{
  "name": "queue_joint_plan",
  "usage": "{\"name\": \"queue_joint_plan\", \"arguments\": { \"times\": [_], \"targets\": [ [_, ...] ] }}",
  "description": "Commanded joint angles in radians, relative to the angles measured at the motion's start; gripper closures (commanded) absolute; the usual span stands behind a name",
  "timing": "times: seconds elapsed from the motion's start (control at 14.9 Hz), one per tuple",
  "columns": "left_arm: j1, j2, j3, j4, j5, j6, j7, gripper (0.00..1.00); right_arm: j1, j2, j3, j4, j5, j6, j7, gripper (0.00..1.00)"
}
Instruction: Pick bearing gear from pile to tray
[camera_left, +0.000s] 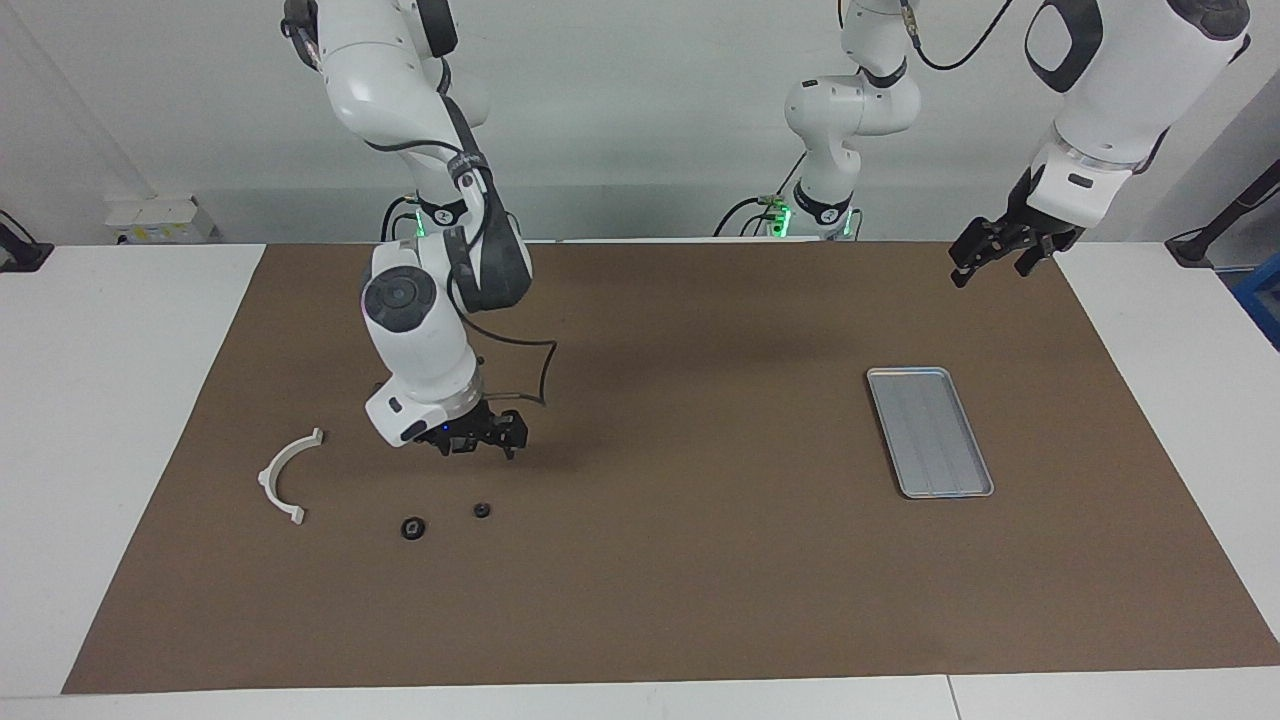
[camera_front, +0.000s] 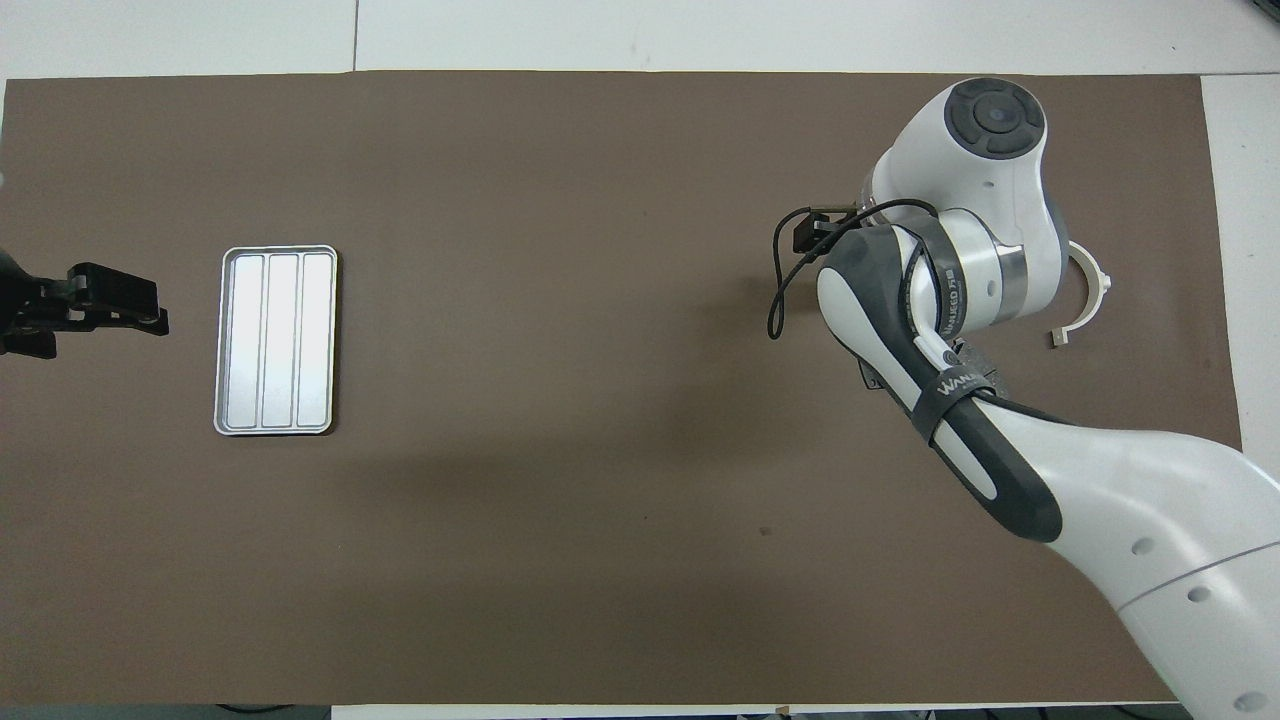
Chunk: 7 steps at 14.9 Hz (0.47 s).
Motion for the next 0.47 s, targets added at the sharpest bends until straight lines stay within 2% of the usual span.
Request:
{"name": "queue_joint_plan", "arguments": {
  "times": [0.0,0.13,0.2,0.4],
  "targets": [
    [-0.010,-0.004,0.006,0.001,0.008,-0.013,-0.001,0.00,0.001,0.103,0.002,0.127,-0.039,-0.012,0.032,0.00],
    [-0.010,-0.004,0.006,0.001,0.008,-0.013,-0.001,0.00,0.001,0.147,-0.002,0.162,-0.040,0.009,0.033,0.00],
    [-0.010,-0.006,0.006,0.001,0.008,-0.013,-0.001,0.00,0.001,0.171,-0.004,0.211,-0.040,-0.007,0.033,0.00],
    [-0.010,-0.006,0.006,0.001,0.009,-0.013,0.001,0.00,0.012,0.181,-0.004,0.214,-0.068,0.005,0.059,0.00]
  ]
}}
